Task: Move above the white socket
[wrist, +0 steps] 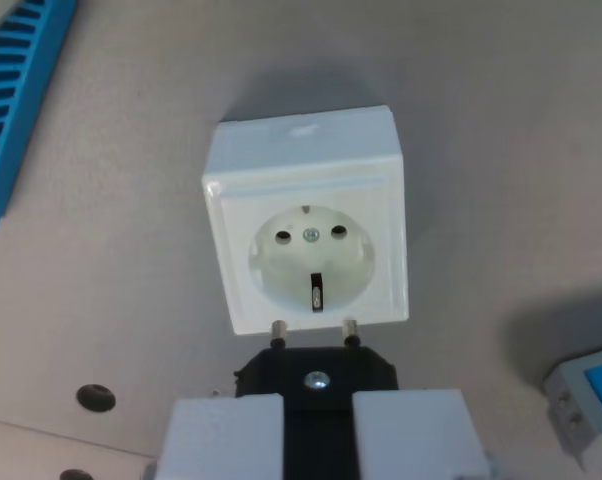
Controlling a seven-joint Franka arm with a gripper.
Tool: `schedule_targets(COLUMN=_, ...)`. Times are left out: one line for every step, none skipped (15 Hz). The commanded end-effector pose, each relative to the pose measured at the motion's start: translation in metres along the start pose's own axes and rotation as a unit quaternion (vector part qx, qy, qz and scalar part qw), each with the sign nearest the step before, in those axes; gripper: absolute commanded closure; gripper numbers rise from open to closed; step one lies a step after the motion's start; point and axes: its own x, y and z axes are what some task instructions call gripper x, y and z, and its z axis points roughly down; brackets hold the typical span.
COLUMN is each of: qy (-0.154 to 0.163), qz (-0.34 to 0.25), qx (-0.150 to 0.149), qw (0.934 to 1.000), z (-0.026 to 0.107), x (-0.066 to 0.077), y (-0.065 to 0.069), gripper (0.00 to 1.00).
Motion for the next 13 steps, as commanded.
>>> schedule_targets(qy=0.057, qz=-0.036, qx=-0.012, qw=0.9977, z=0.009, x=-0.007, y=0.001, gripper=1.00)
schedule_targets(qy=0.057, qz=-0.036, qx=-0.012, qw=0.9977, z=0.011, x=-0.007, y=0.001, gripper=1.00)
schedule_targets(qy=0.056, qz=-0.036, qx=-0.012, qw=0.9977, z=0.013, x=-0.007, y=0.001, gripper=1.00)
schedule_targets(qy=0.057, qz=-0.036, qx=-0.012, qw=0.9977, z=0.015, x=-0.007, y=0.001, gripper=1.00)
schedule_targets(qy=0.057, qz=-0.037, qx=-0.012, qw=0.9976, z=0.017, x=-0.007, y=0.001, gripper=1.00)
schedule_targets(qy=0.057, qz=-0.038, qx=-0.012, qw=0.9976, z=0.019, x=-0.007, y=0.001, gripper=1.00)
schedule_targets(qy=0.057, qz=-0.037, qx=-0.012, qw=0.9976, z=0.021, x=-0.007, y=0.001, gripper=1.00)
schedule_targets(qy=0.057, qz=-0.036, qx=-0.012, qw=0.9977, z=0.022, x=-0.007, y=0.001, gripper=1.00)
schedule_targets(qy=0.057, qz=-0.035, qx=-0.012, qw=0.9977, z=0.023, x=-0.007, y=0.001, gripper=1.00)
schedule_targets(qy=0.058, qz=-0.034, qx=-0.012, qw=0.9977, z=0.024, x=-0.007, y=0.001, gripper=1.00)
schedule_targets(qy=0.058, qz=-0.034, qx=-0.012, qw=0.9977, z=0.025, x=-0.008, y=0.001, gripper=1.00)
schedule_targets(qy=0.058, qz=-0.033, qx=-0.012, qw=0.9977, z=0.026, x=-0.008, y=0.001, gripper=1.00)
schedule_targets(qy=0.057, qz=-0.033, qx=-0.012, qw=0.9977, z=0.027, x=-0.008, y=0.001, gripper=1.00)
